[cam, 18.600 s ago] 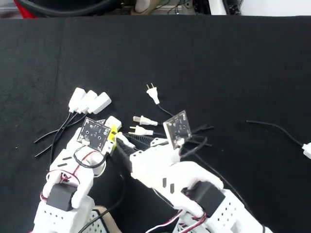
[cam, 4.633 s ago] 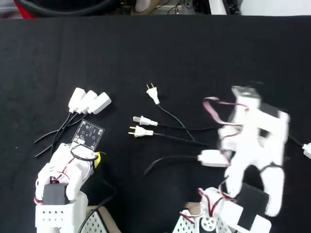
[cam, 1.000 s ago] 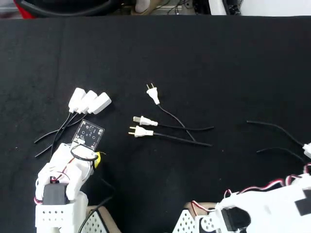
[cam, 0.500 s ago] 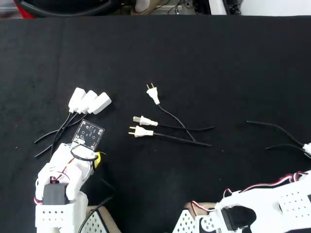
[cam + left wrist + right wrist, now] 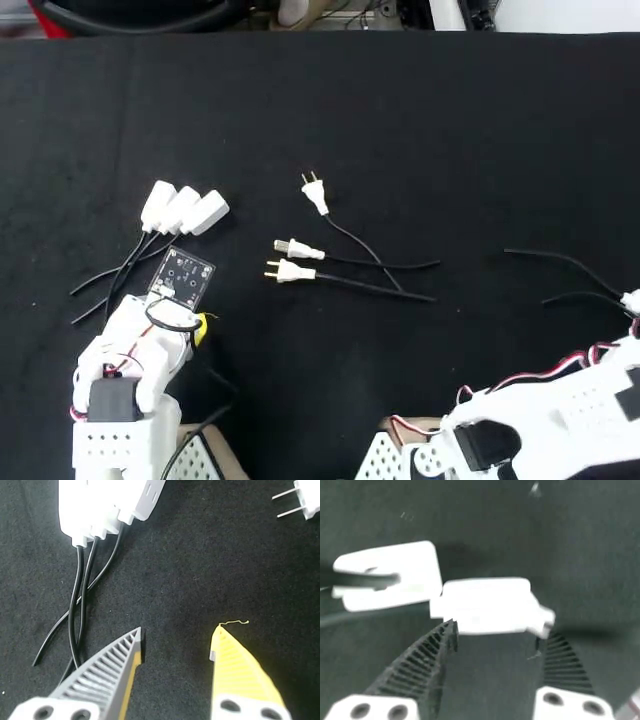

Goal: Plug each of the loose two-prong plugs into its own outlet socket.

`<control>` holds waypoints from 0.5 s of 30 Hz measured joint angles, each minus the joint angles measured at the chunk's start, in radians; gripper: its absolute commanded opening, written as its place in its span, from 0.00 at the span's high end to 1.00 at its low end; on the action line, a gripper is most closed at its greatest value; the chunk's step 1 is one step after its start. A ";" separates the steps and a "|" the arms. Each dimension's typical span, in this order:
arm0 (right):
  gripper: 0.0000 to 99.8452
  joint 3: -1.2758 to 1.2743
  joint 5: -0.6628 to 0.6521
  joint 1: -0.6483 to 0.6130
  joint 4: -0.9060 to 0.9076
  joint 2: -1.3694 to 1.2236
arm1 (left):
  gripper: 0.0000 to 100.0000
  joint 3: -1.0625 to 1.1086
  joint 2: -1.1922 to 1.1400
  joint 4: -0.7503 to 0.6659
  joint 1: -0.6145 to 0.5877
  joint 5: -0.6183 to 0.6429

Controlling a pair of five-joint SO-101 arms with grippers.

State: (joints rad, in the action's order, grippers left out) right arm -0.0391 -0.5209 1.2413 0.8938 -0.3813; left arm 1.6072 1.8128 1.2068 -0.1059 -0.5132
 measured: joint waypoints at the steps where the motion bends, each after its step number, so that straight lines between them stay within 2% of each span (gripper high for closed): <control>1: 0.74 0.000 0.000 0.000 0.041 0.025 | 0.77 0.000 0.000 0.000 0.000 0.000; 9: 0.74 0.000 0.069 -0.009 0.367 0.264 | 0.77 0.000 0.000 0.000 0.000 0.000; 15: 0.74 0.000 0.078 -0.117 0.686 0.427 | 0.77 0.000 0.000 0.000 -0.041 0.000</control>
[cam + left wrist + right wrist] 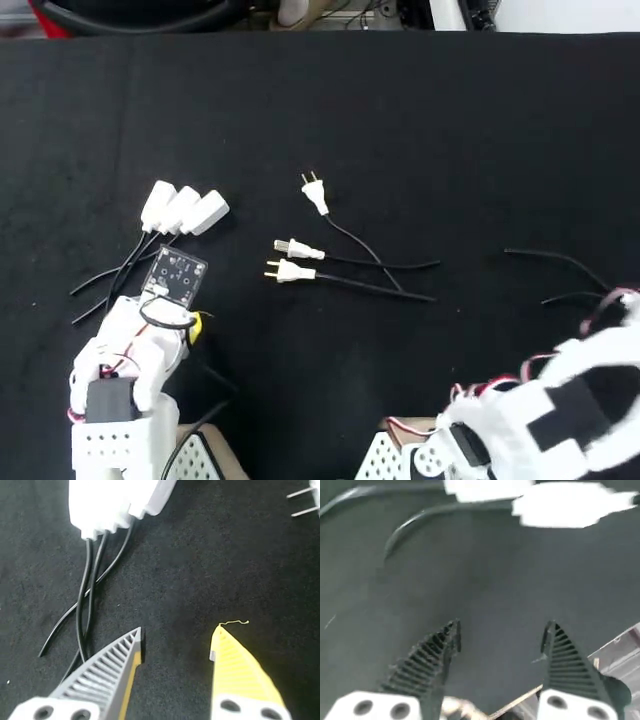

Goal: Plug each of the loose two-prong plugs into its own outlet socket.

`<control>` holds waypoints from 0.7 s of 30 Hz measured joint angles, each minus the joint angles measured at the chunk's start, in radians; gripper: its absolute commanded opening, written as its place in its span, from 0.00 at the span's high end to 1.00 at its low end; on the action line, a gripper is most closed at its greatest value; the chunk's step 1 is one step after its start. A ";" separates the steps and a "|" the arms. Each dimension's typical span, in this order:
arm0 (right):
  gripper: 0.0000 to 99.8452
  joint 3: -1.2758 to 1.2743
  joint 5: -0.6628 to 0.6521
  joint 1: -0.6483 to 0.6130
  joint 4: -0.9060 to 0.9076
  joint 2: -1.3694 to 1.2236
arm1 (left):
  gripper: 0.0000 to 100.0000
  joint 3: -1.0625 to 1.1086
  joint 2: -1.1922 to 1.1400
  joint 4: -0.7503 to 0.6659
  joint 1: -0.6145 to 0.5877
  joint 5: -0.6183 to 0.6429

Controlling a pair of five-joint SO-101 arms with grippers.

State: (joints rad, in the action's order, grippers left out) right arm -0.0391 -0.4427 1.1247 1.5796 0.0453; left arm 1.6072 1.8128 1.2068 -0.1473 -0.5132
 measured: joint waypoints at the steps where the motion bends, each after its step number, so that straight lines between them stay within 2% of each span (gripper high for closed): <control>1: 0.74 0.000 0.002 -0.037 0.060 0.023 | 0.77 0.000 0.000 0.000 -0.006 0.000; 4: 0.74 -0.026 0.041 -0.170 0.141 0.091 | 0.77 0.000 0.000 0.000 -0.008 0.000; 7: 0.74 -0.120 0.163 -0.347 0.143 0.132 | 0.77 0.000 0.000 0.003 -0.008 0.000; 12: 0.74 -0.180 0.377 -0.730 0.132 0.138 | 0.77 0.000 0.000 0.006 -0.012 0.000; 17: 0.74 -0.189 0.655 -1.085 -0.017 0.091 | 0.77 0.023 0.000 0.006 -0.012 -0.014; 21: 0.75 -0.189 0.795 -1.255 -0.187 0.006 | 0.77 0.044 0.005 0.006 -0.012 -0.074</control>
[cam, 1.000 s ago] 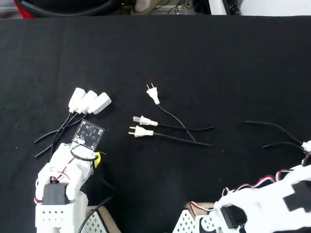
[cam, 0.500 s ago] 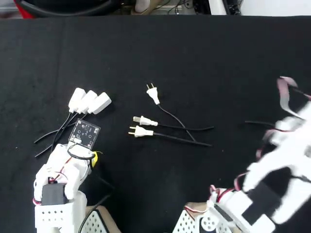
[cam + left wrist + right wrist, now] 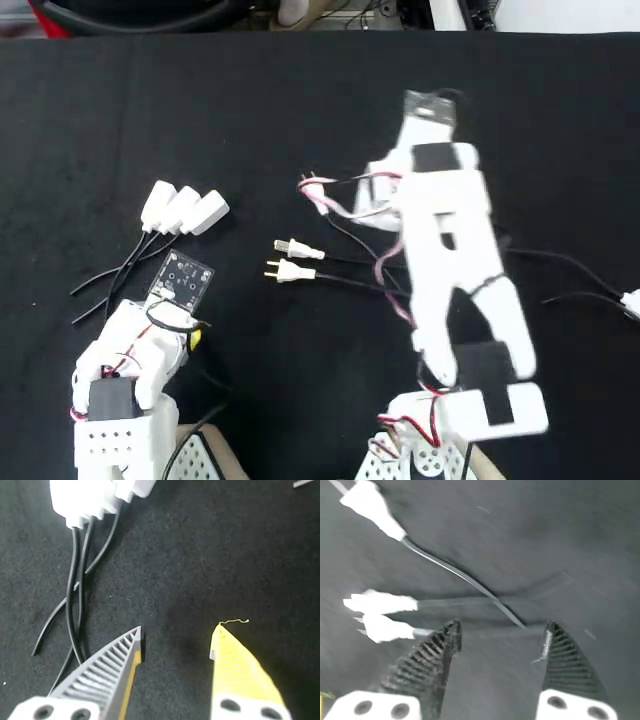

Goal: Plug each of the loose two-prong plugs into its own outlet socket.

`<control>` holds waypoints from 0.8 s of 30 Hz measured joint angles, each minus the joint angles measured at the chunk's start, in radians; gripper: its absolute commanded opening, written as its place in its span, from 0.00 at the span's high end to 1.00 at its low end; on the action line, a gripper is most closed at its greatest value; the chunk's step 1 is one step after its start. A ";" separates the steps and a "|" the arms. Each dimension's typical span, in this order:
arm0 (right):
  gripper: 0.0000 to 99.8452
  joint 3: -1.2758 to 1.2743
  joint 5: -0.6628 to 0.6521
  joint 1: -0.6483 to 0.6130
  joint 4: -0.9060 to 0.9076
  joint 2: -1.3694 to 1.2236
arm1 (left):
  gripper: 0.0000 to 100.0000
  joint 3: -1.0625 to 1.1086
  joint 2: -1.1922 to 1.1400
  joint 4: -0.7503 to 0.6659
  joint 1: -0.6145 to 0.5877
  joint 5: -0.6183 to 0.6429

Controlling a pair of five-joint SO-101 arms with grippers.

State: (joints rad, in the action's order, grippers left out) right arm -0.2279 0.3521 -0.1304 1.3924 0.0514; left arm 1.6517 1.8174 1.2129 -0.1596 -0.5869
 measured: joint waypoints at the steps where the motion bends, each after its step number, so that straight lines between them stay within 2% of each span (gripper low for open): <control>1: 0.75 0.000 0.017 -0.028 -0.044 -0.023 | 0.77 0.002 -0.005 0.000 0.000 -0.008; 5: 0.75 0.003 0.035 -0.097 -0.221 -0.146 | 0.77 0.002 -0.005 0.000 0.000 -0.021; 8: 0.75 0.048 0.025 -0.147 -0.250 -0.256 | 0.77 0.002 -0.005 0.000 0.000 -0.028; 12: 0.75 0.155 0.018 -0.226 -0.178 -0.353 | 0.77 0.002 -0.005 0.000 0.000 -0.028; 14: 0.76 0.210 0.060 -0.262 -0.115 -0.370 | 0.77 0.002 -0.005 0.000 0.000 -0.028; 20: 0.93 0.284 0.175 -0.302 -0.028 -0.422 | 0.77 0.002 -0.005 0.000 0.000 -0.028; 24: 0.94 0.321 0.247 -0.302 -0.029 -0.471 | 0.77 0.002 -0.005 0.000 0.000 -0.028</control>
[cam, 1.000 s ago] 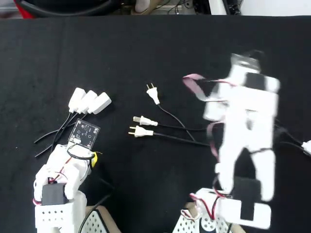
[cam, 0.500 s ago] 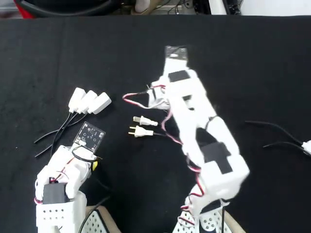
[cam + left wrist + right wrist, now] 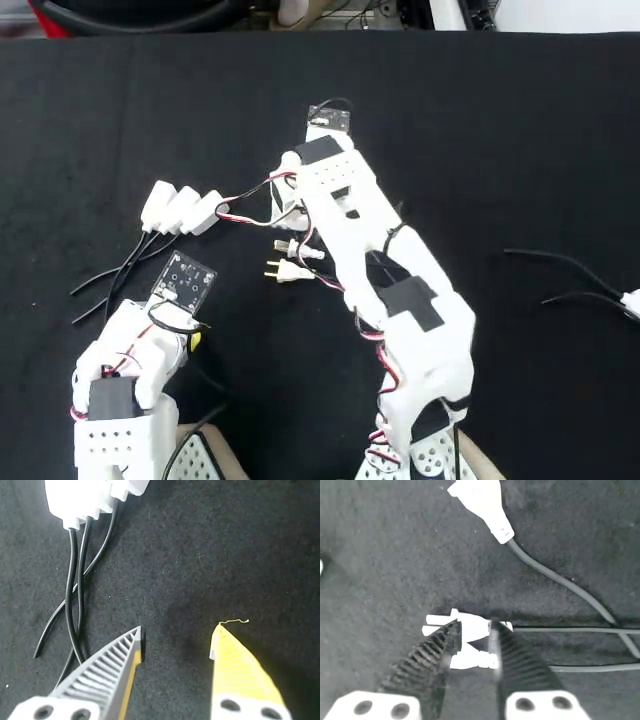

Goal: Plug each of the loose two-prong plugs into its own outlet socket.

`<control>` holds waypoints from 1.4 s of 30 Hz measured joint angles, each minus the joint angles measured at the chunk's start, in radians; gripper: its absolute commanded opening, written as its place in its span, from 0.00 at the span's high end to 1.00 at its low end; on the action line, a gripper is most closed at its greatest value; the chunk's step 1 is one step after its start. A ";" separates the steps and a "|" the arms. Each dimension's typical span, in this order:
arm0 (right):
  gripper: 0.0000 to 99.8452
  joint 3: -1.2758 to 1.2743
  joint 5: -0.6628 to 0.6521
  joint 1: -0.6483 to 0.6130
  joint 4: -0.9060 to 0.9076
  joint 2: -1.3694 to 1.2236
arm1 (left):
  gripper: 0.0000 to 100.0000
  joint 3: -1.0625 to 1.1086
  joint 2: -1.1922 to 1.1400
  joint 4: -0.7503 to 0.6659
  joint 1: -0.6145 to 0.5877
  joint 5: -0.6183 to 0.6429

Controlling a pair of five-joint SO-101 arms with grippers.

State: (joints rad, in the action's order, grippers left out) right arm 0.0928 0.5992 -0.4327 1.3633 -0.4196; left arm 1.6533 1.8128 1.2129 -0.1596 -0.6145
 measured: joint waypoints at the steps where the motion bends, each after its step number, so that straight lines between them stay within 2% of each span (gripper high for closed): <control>1: 0.93 0.011 0.018 0.000 0.000 -0.011 | 0.77 0.000 0.000 0.000 0.000 0.000; 7: 0.87 0.060 0.173 0.000 0.000 -0.075 | 0.77 0.000 0.000 0.000 0.000 0.000; 13: 0.84 0.063 0.273 0.000 0.002 -0.095 | 0.77 0.000 0.000 0.000 0.000 0.000; 20: 0.81 0.063 0.288 0.000 0.009 -0.095 | 0.77 0.000 0.000 0.000 0.000 0.000; 26: 0.82 0.078 0.288 -0.003 0.092 -0.095 | 0.77 0.000 0.000 0.000 0.000 0.000; 34: 0.82 0.081 0.290 -0.072 0.087 -0.150 | 0.77 0.000 0.000 0.000 0.000 0.000; 38: 0.82 0.089 0.331 -0.091 0.078 -0.184 | 0.77 0.000 0.000 0.000 0.000 0.000; 42: 0.89 0.101 0.334 -0.120 0.084 -0.206 | 0.77 0.000 0.000 0.000 0.000 0.000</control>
State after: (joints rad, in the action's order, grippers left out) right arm 0.1941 0.9337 -0.5524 1.4477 -0.6252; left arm 1.6533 1.8128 1.2129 -0.1596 -0.6145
